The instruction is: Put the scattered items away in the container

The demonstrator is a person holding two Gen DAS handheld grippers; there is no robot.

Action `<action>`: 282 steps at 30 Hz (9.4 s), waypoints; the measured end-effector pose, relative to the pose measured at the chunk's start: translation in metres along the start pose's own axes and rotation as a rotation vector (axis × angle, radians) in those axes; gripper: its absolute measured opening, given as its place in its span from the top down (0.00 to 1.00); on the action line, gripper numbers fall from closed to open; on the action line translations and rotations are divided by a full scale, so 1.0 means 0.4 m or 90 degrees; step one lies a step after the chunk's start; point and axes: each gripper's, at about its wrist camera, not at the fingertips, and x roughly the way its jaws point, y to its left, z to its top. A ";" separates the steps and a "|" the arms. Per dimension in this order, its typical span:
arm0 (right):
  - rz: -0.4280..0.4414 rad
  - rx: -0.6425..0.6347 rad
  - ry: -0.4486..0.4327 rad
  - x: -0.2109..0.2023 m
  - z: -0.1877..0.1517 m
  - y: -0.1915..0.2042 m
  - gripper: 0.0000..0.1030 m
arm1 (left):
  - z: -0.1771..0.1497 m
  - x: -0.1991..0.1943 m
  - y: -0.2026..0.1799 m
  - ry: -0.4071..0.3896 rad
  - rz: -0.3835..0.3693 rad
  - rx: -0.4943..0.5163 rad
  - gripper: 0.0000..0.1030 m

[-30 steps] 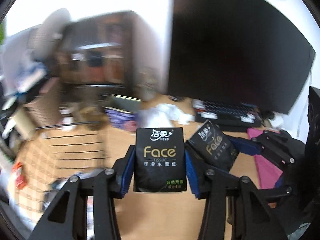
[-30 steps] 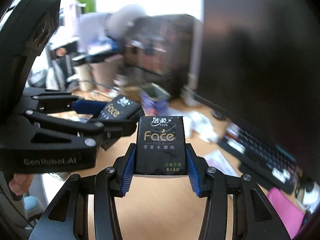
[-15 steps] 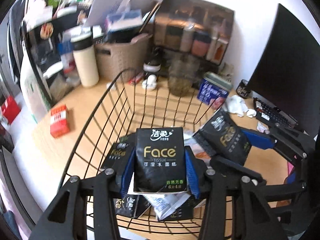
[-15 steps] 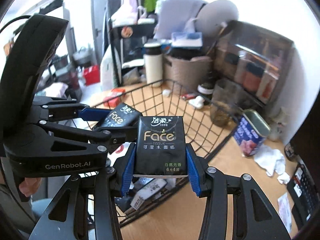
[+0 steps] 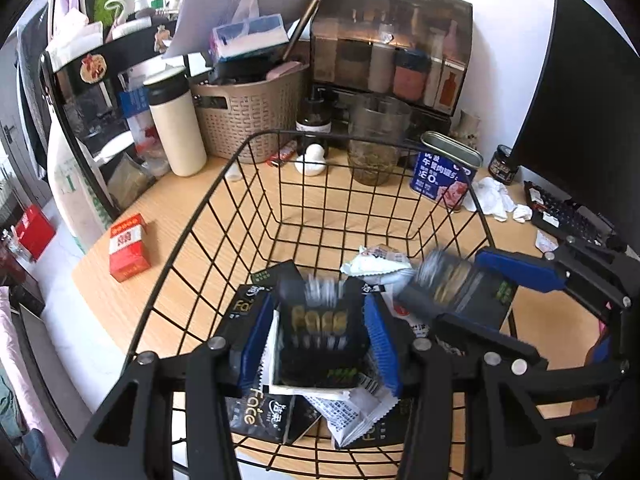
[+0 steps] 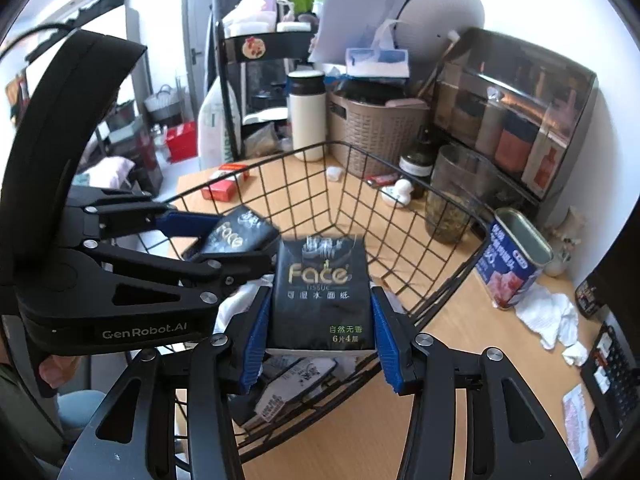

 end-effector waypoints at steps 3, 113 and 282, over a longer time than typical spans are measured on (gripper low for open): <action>0.003 0.006 -0.003 -0.005 0.002 -0.009 0.54 | 0.006 -0.004 -0.001 -0.001 -0.009 -0.002 0.49; -0.212 0.199 0.039 -0.255 -0.341 -0.529 0.62 | 0.072 0.109 -0.600 0.016 -0.165 0.193 0.18; -0.341 0.355 -0.005 -0.512 -0.532 -0.191 0.15 | -0.194 -0.066 -0.588 0.067 -0.227 0.231 0.08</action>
